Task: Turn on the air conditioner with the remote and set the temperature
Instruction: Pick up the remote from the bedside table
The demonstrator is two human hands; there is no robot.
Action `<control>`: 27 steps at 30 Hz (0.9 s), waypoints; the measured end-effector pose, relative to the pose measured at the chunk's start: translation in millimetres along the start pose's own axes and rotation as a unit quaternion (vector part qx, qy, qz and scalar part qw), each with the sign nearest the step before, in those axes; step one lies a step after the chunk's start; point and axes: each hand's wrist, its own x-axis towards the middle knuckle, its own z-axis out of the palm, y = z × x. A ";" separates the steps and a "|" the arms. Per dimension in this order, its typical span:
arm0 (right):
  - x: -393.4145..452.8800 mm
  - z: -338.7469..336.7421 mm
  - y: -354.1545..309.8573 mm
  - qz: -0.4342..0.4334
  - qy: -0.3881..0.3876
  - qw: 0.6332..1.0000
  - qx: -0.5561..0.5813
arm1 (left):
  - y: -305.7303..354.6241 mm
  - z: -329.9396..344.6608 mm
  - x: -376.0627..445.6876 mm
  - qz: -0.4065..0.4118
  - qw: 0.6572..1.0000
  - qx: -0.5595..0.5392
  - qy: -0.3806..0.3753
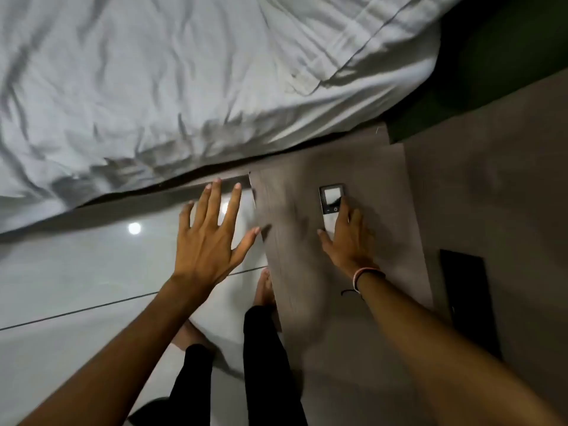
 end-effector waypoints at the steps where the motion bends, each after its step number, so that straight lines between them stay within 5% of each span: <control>1: 4.8 9.6 0.6 0.001 0.007 1.000 0.012 | -1.3 7.6 2.7 -0.008 1.000 -0.006 -0.029; 8: -4.4 62.7 18.0 0.069 -0.024 0.986 0.148 | -7.9 57.5 -17.2 -0.006 0.999 0.006 -0.037; 14: -10.4 46.9 -1.2 0.072 -0.003 0.948 0.311 | -20.0 34.3 -13.1 -0.006 1.000 0.016 -0.015; 22: -13.5 -61.9 -79.0 0.031 -0.019 0.827 0.561 | -48.5 -70.2 -7.3 0.001 0.997 0.030 0.069; 27: -39.2 -167.4 -142.4 -0.050 -0.008 0.798 0.601 | -81.9 -168.8 -21.6 -0.005 0.986 0.051 0.158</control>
